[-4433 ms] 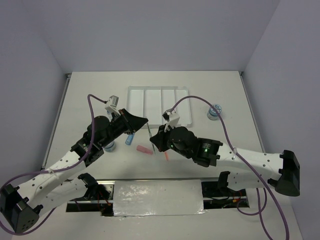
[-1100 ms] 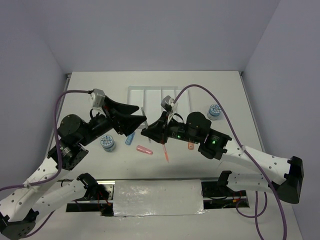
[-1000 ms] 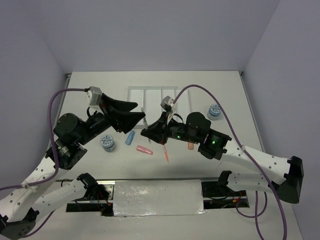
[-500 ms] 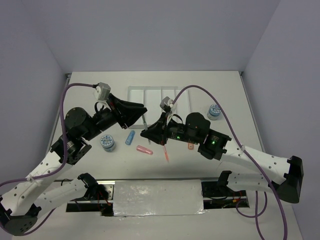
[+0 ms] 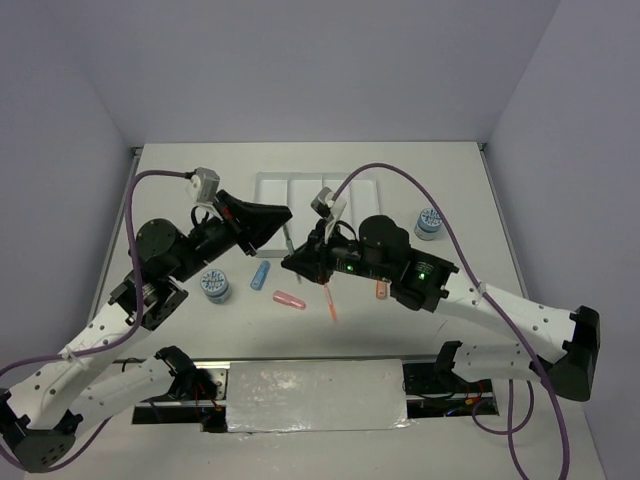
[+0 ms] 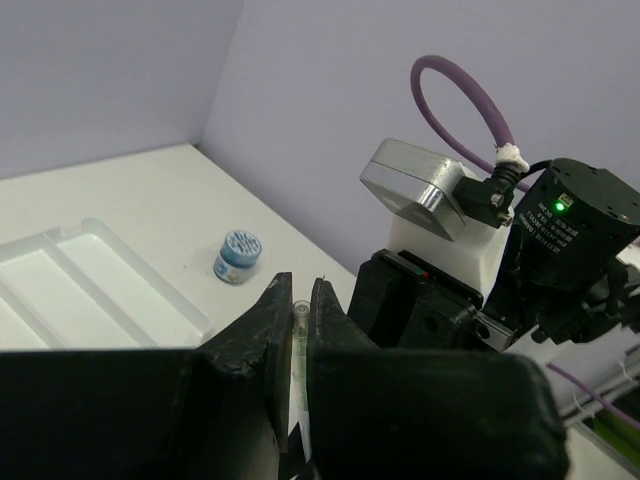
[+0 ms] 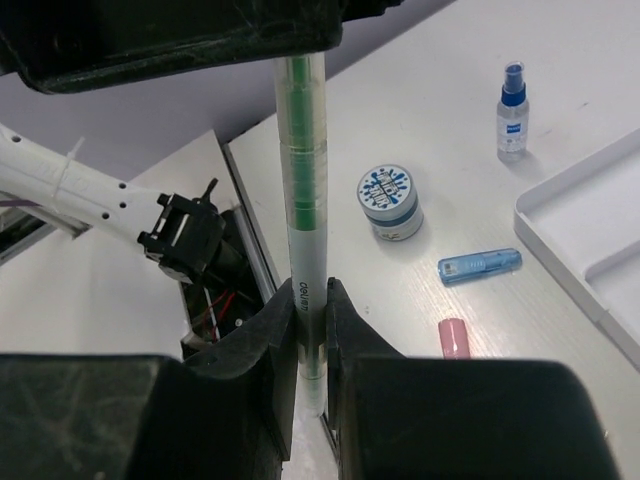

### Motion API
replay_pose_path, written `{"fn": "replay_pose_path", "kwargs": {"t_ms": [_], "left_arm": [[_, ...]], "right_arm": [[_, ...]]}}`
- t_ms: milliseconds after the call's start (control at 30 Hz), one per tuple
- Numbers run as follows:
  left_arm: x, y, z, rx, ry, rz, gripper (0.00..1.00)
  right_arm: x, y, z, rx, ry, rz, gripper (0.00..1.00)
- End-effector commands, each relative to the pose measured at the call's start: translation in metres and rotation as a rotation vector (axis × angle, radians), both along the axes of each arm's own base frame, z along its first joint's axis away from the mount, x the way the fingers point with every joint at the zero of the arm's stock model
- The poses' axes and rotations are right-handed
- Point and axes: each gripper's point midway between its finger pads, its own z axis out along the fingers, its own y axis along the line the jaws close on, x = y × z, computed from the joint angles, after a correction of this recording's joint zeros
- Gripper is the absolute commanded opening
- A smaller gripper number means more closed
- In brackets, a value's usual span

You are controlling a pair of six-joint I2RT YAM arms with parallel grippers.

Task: Sort the stationery into containers
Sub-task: Close the pen cap on the pen.

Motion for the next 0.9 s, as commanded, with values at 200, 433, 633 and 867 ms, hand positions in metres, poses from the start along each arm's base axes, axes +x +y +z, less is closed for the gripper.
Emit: {"fn": "replay_pose_path", "kwargs": {"t_ms": [200,433,633,867], "left_arm": [[-0.004,-0.013,-0.091,0.097,0.208,-0.057,0.0],[-0.016,-0.021,-0.127,0.132,0.267,-0.105,0.0],[-0.027,-0.03,-0.149,0.153,0.305,-0.153,0.0],[-0.023,-0.02,-0.129,0.186,0.262,-0.094,0.0]], "right_arm": [[0.036,0.001,0.171,0.307,-0.246,-0.066,0.0],[0.045,0.0,0.207,0.327,-0.299,-0.06,0.0],[0.055,0.002,0.217,0.308,-0.334,-0.052,0.0],[0.068,0.015,0.173,0.205,-0.295,-0.048,0.0]]}}
